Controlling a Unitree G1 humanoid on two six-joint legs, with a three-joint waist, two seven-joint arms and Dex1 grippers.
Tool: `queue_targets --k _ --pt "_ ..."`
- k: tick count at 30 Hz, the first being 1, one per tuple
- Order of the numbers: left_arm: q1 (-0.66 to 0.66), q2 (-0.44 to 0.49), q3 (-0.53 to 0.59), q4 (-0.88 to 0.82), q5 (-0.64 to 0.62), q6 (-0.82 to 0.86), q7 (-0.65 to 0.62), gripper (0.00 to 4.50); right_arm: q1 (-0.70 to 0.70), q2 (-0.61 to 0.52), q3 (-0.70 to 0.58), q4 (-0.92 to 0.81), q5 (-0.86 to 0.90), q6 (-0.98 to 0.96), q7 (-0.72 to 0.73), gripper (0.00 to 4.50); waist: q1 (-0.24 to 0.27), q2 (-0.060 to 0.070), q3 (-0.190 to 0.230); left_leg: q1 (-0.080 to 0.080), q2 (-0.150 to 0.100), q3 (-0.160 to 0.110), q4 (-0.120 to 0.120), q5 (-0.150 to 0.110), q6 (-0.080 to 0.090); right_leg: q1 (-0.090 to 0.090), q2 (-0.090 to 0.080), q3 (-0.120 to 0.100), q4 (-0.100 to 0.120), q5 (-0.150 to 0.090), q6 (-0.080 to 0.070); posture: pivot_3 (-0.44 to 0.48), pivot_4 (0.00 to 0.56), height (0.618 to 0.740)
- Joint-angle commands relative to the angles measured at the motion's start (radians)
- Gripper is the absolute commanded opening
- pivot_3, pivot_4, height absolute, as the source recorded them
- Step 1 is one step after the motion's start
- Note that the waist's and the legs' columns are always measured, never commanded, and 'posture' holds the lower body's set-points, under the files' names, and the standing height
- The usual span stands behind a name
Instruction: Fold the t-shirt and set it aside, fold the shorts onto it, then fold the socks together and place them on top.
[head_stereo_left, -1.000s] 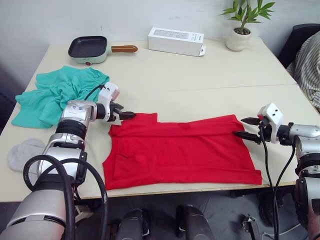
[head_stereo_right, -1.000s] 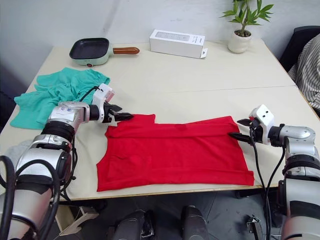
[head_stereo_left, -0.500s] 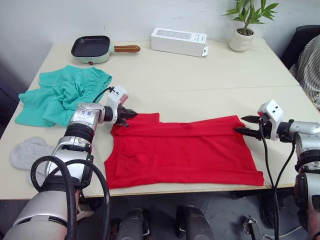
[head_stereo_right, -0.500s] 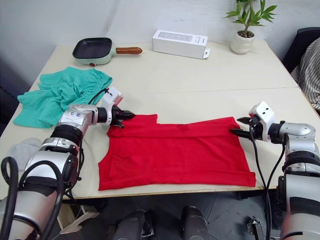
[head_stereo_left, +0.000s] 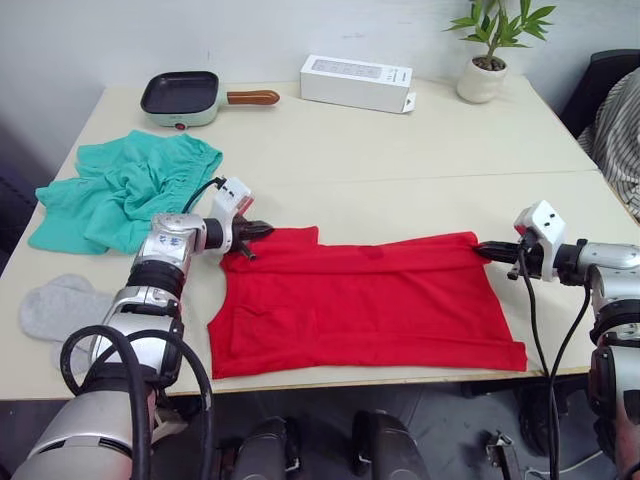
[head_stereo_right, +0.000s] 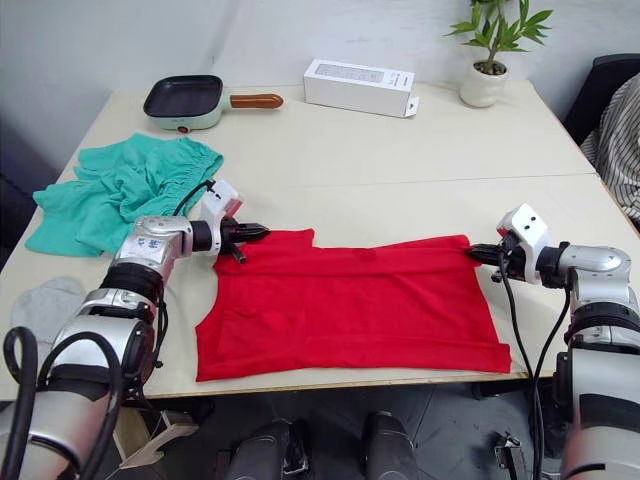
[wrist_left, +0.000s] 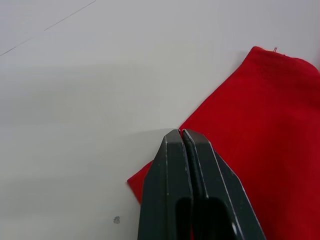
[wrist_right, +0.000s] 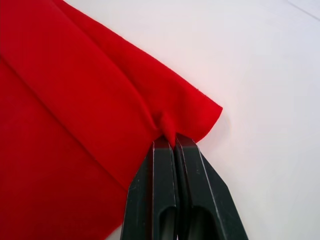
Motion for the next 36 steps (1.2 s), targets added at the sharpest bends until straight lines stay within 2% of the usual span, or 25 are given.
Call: queue_targets --k 1,7,12,19,31,36 --pt "0.018 0.040 0.033 -0.085 -0.033 -0.076 -0.040 0.00 0.020 -0.030 -0.034 -0.032 0.028 -0.060 -0.005 0.02 0.000 0.000 0.000 0.000 0.000 0.000 0.000 0.000 0.000 0.000 0.000 0.000 0.000 0.000 0.000 0.000 0.150 0.740" --pt "0.097 0.072 0.066 -0.197 -0.070 -0.171 -0.065 0.00 0.072 -0.038 -0.058 -0.053 0.048 -0.107 -0.017 0.02 0.002 0.000 0.000 0.000 0.000 0.000 0.000 0.000 0.000 0.000 0.000 0.000 0.000 0.000 0.000 0.000 0.150 0.740" --pt "0.206 0.104 0.078 -0.368 -0.102 -0.287 -0.113 0.00 0.143 -0.031 -0.089 -0.106 0.073 -0.232 -0.059 0.02 0.001 0.000 0.000 0.000 0.000 0.000 0.000 0.000 0.000 0.000 0.000 0.000 0.000 0.000 0.000 0.000 0.150 0.740" --pt "0.327 0.128 0.079 -0.505 -0.129 -0.261 -0.106 0.00 0.182 -0.013 -0.082 -0.101 0.063 -0.291 -0.131 0.02 0.001 0.000 0.000 0.001 0.000 0.000 0.001 0.000 0.000 0.000 -0.001 0.000 -0.001 0.000 0.000 0.000 0.150 0.740" --pt "0.376 0.129 0.095 -0.614 -0.151 -0.311 -0.089 0.00 0.184 -0.035 -0.088 -0.125 0.073 -0.301 -0.104 0.02 0.002 0.000 0.000 0.001 0.000 0.000 0.001 0.000 0.001 0.001 -0.002 0.000 -0.001 0.000 0.000 0.000 0.150 0.740" --pt "0.437 0.149 0.073 -0.687 -0.112 -0.496 -0.092 0.00 0.247 -0.046 -0.098 -0.148 0.061 -0.419 -0.166 0.02 0.003 0.000 0.000 0.001 0.000 -0.001 0.000 0.000 0.001 0.001 -0.002 0.001 -0.002 0.000 0.000 0.000 0.150 0.740"
